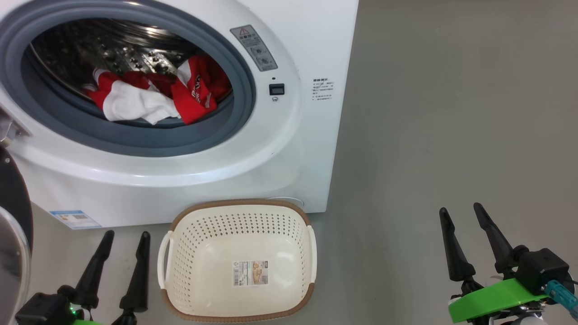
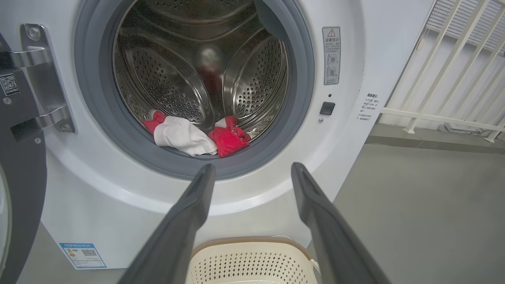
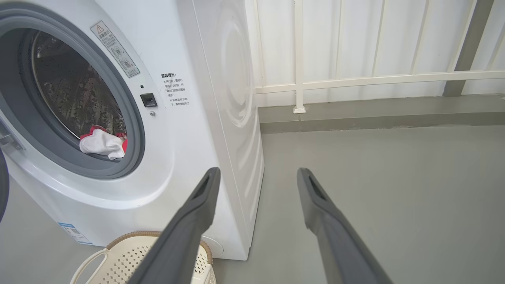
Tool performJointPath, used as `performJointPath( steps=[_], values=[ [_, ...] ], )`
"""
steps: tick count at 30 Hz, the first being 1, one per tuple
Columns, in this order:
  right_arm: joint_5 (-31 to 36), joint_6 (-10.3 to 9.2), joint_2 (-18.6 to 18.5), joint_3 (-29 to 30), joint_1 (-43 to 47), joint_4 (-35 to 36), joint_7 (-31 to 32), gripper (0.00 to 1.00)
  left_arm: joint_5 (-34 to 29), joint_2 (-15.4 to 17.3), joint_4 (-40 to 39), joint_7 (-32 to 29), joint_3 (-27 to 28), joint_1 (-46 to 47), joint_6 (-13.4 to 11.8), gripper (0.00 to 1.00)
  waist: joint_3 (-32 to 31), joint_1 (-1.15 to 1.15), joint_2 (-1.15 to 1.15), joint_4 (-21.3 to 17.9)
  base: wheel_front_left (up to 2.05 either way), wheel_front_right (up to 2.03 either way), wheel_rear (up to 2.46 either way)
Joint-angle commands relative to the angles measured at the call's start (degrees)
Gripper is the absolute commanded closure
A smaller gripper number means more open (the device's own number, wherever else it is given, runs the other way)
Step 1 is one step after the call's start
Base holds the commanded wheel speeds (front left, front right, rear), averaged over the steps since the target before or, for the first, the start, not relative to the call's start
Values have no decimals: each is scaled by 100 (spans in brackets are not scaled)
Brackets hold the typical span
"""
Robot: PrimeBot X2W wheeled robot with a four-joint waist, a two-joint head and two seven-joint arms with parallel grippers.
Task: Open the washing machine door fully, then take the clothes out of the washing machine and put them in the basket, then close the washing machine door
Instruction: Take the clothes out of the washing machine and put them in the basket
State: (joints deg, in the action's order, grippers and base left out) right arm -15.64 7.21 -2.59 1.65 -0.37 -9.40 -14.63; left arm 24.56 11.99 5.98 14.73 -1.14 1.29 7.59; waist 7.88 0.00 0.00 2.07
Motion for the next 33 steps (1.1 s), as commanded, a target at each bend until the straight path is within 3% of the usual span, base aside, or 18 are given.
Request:
performJointPath(
  steps=[1, 21, 33],
  values=[
    [1, 28, -29, -118, -148, 150, -37, 0, -81, 109, -108, 27, 230, 176, -10, 0, 6, 0, 0, 14, 10, -10, 0],
    [-88, 28, -29, -258, -236, 142, -37, 0, 145, 123, 375, 27, 89, 326, -10, 0, 256, 0, 0, -58, 0, 0, 0],
    [-199, 28, -29, -323, -557, 264, -37, 0, 684, 638, 2102, 27, -565, 2492, -10, 0, 1302, 0, 0, -344, 0, 0, 0]
  ],
)
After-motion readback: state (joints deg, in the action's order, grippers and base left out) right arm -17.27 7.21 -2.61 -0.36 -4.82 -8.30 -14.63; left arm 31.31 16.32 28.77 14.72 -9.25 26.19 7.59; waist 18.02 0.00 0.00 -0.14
